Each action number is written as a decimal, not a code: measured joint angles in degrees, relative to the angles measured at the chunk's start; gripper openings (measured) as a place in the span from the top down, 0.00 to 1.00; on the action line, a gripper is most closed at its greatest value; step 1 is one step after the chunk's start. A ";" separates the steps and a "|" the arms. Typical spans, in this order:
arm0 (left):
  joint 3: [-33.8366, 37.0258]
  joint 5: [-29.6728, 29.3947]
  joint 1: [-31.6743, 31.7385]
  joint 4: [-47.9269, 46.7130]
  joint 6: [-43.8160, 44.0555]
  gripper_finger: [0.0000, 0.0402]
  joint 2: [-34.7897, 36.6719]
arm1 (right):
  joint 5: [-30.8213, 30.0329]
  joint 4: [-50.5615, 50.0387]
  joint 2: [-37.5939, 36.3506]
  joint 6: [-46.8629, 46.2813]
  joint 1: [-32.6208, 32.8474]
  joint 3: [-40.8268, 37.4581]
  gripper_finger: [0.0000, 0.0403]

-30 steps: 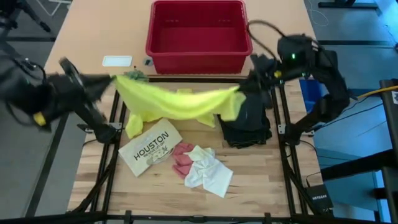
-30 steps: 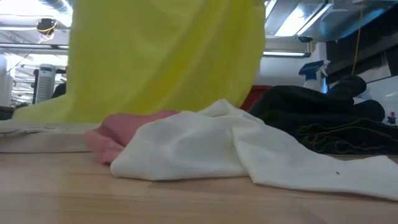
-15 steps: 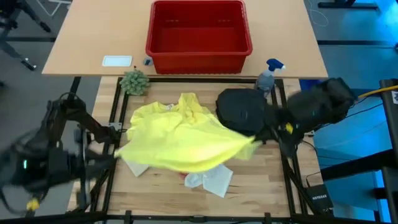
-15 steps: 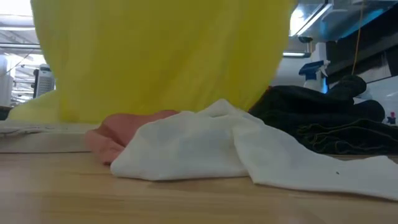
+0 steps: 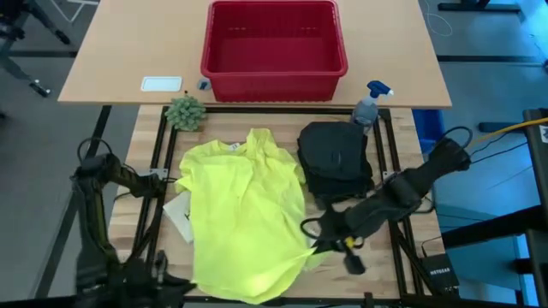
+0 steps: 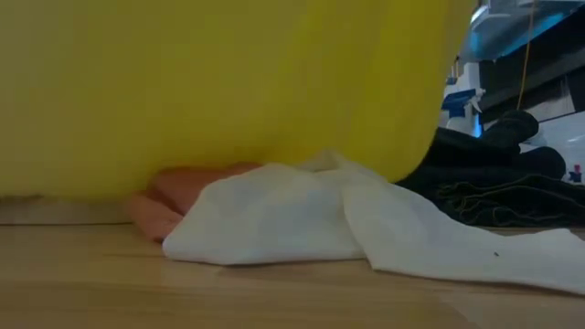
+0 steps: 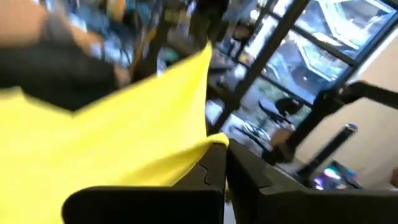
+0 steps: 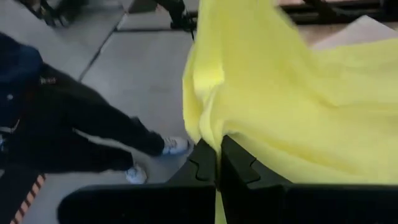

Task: Fold laundry
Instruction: Fold the yellow shirt

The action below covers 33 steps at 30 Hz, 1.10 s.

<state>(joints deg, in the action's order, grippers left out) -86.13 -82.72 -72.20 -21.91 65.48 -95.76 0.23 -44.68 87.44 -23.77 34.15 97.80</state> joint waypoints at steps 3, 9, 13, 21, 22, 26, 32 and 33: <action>3.34 9.14 3.34 -4.12 12.03 1.00 -2.09 | -0.08 8.88 0.04 -1.52 -0.72 -5.73 1.00; 8.32 40.84 9.01 -3.05 13.43 1.00 -3.63 | 0.79 13.56 0.02 -5.83 -0.78 -11.13 1.00; 11.83 53.73 8.67 4.93 13.33 1.00 -3.79 | 2.58 11.49 0.02 -8.44 -0.11 -12.22 1.00; 14.47 64.30 1.49 16.83 30.11 1.00 -3.72 | 8.07 9.24 -0.04 -13.31 3.89 -16.85 1.00; 14.47 64.49 0.66 18.24 31.75 1.00 -3.74 | 8.89 10.35 -0.04 -13.47 4.27 -17.84 1.00; 14.47 63.07 -1.46 24.91 36.71 1.00 -3.77 | 17.93 17.82 -0.04 -15.05 4.30 -21.63 1.00; 14.45 59.41 -1.70 36.11 30.75 1.00 -3.72 | 27.80 27.88 -0.04 -17.60 4.51 -24.79 1.00; 14.45 59.42 -1.70 36.32 30.38 1.00 -3.72 | 27.88 27.45 -0.04 -17.73 4.52 -24.79 1.00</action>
<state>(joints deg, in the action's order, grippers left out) -71.68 -23.30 -73.91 14.41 95.86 -99.48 28.10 -17.22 87.39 -41.50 38.66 73.01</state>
